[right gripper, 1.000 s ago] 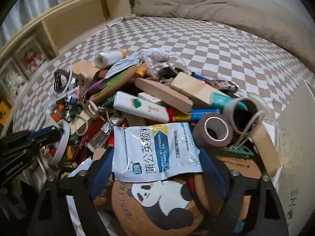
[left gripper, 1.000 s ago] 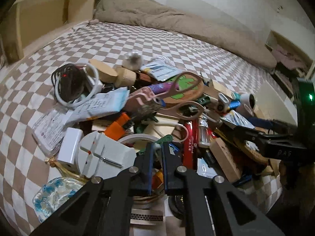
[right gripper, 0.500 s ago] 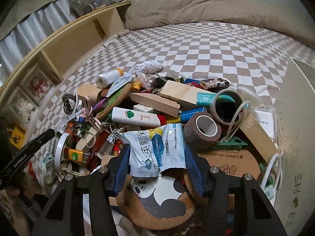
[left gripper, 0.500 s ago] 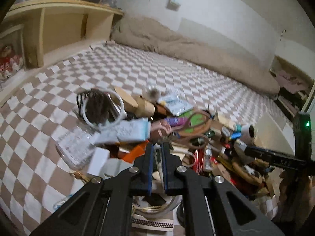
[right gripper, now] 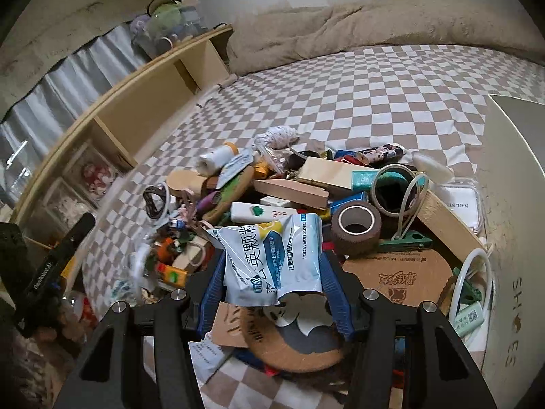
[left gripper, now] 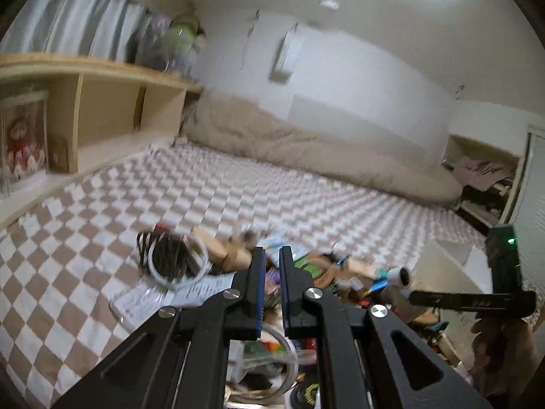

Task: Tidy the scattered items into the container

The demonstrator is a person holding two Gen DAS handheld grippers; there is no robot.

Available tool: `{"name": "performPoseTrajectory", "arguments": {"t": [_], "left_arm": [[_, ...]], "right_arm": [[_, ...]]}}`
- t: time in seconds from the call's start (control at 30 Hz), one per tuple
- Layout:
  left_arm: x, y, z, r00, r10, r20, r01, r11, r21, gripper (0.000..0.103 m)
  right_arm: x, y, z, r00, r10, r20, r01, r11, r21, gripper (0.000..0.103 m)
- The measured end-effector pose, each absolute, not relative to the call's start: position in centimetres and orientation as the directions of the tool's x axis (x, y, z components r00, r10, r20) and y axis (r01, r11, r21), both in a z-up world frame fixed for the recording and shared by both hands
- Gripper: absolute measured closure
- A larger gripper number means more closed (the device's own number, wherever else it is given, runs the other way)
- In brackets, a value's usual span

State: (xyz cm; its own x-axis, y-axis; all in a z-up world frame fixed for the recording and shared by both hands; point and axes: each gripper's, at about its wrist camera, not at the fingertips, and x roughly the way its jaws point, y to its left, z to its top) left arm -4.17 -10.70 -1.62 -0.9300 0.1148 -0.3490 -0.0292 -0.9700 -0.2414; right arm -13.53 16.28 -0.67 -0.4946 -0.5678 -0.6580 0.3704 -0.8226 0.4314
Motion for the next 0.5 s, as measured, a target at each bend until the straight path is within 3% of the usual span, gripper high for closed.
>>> {"name": "performPoseTrajectory", "arguments": {"t": [0.13,0.3,0.43,0.5], "left_arm": [[-3.8,-10.0,-1.2,-0.938,0.132,-0.322,-0.065,-0.975,-0.213,0.094],[-5.2,-9.1,-2.5,-0.885,0.182,-0.429,-0.100,-0.973,-0.207,0.094],[-6.0,-8.1,-4.1,-0.826,0.194,-0.530,-0.104,-0.975,-0.195,0.052],[-6.1,-7.7,-4.6,-0.805,0.193,-0.561,-0.100,-0.976,-0.192,0.049]], "right_arm": [[-13.1,16.5,-0.5,-0.496,-0.582,-0.644,0.372,-0.813,0.449,0.047],[-12.8,16.8,-0.3,-0.498,-0.597,-0.628,0.370,-0.802,0.469,0.047],[-12.7,17.1,-0.2,-0.496,-0.604,-0.623,0.367,-0.797,0.480,0.047],[-12.6,17.3,-0.3,-0.493,-0.608,-0.623,0.364,-0.794,0.487,0.047]]}}
